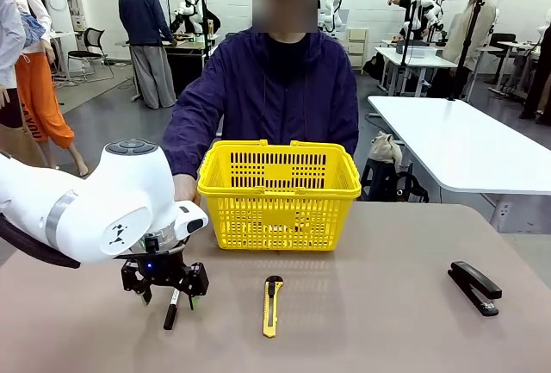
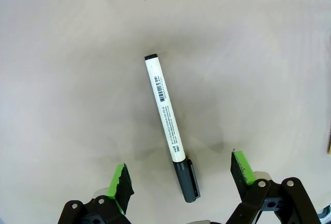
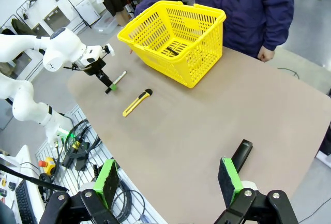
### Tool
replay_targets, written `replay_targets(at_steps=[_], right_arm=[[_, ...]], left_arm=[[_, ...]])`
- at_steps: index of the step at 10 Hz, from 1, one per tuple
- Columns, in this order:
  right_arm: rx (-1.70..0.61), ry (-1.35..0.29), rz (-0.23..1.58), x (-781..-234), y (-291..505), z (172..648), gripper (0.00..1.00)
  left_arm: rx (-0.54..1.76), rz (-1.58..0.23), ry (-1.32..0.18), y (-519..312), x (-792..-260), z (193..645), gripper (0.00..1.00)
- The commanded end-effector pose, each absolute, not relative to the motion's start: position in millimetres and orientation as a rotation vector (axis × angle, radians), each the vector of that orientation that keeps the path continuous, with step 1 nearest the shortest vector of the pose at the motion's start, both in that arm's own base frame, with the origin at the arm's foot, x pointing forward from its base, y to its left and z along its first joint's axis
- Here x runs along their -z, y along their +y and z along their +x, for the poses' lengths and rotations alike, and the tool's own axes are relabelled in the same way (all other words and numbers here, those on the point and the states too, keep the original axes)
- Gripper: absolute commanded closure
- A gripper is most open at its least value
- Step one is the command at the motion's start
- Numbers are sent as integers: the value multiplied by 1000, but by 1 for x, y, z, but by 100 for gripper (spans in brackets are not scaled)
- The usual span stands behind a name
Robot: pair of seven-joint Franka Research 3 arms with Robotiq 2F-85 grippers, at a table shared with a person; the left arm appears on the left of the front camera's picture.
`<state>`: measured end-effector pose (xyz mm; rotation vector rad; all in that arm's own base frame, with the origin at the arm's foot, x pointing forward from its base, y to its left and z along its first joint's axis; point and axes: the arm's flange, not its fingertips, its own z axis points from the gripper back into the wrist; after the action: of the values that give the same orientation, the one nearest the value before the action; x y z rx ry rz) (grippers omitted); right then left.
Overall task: Place the items the person wants into the basket.
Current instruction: Pick up the item the person points to and place it in the Market Basket.
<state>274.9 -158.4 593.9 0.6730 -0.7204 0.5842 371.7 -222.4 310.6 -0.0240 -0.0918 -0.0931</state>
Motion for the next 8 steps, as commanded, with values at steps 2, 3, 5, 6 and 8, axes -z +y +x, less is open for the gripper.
replay_targets(at_steps=[2,3,5,6,8], right_arm=[[-586,-727,687,-594,-158,276,0],[-586,-727,687,-594,-158,276,0],[-586,-727,687,-594,-158,276,0],[-586,-727,687,-594,-158,276,0],[-586,-727,687,-594,-158,276,0]], left_arm=[[48,-23,-101,-230,-311,379,0],[43,-22,-98,-231,-308,377,0],[41,-20,-89,-231,-307,379,0],[43,-15,-85,-230,-307,381,0],[38,-18,-87,-231,-305,379,0]])
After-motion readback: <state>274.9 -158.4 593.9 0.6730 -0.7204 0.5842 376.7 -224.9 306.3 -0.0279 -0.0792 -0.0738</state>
